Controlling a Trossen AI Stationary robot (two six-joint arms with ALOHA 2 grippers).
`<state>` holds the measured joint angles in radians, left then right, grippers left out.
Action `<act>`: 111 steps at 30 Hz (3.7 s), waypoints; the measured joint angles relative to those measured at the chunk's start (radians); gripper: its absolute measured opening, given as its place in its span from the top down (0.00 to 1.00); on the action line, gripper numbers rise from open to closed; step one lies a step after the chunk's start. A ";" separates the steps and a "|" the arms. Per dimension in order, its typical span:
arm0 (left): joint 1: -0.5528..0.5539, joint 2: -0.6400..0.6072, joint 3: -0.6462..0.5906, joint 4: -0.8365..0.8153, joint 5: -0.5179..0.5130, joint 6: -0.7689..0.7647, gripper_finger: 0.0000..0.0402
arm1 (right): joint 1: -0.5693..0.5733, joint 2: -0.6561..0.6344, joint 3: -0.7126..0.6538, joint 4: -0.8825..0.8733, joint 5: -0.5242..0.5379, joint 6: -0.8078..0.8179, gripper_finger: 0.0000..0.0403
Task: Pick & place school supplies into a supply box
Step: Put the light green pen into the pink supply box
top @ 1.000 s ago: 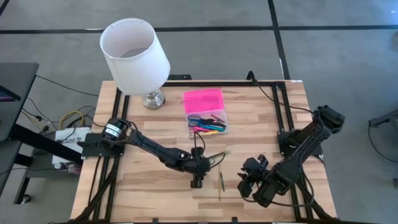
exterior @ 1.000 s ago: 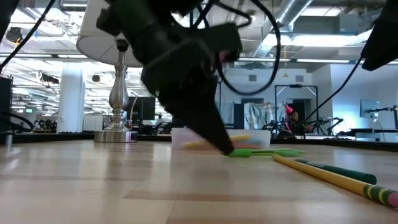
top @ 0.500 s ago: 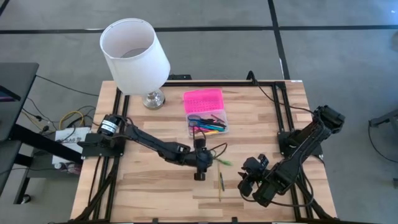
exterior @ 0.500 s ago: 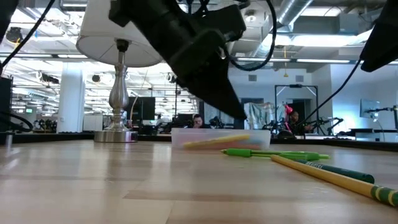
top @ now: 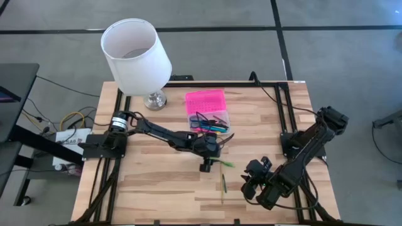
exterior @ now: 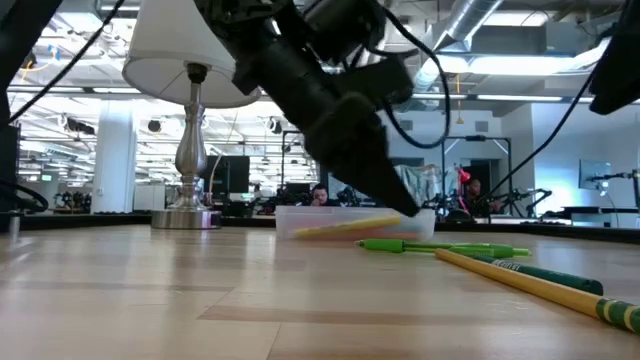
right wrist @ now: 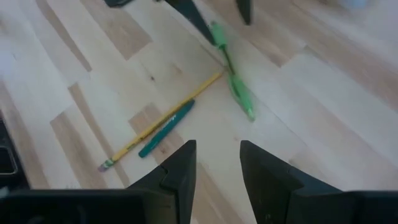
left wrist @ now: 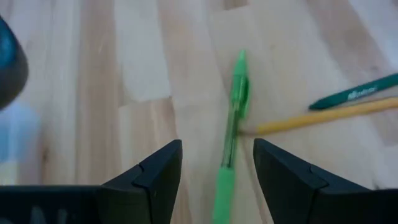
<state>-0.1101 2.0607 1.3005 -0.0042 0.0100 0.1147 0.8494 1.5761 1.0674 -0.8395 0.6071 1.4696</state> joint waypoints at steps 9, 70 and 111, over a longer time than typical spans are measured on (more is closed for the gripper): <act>0.004 0.020 0.004 0.007 0.031 0.080 0.52 | 0.008 0.000 -0.007 -0.001 -0.002 0.031 0.71; -0.056 0.149 0.244 -0.389 -0.102 0.006 0.72 | 0.048 0.000 -0.007 -0.051 0.006 0.079 0.71; -0.061 0.087 0.236 -0.616 0.003 -0.536 0.74 | 0.047 0.000 -0.007 -0.066 -0.007 0.077 0.71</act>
<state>-0.1706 2.1475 1.5368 -0.6204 0.0130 -0.4214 0.8963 1.5761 1.0607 -0.9051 0.6003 1.5463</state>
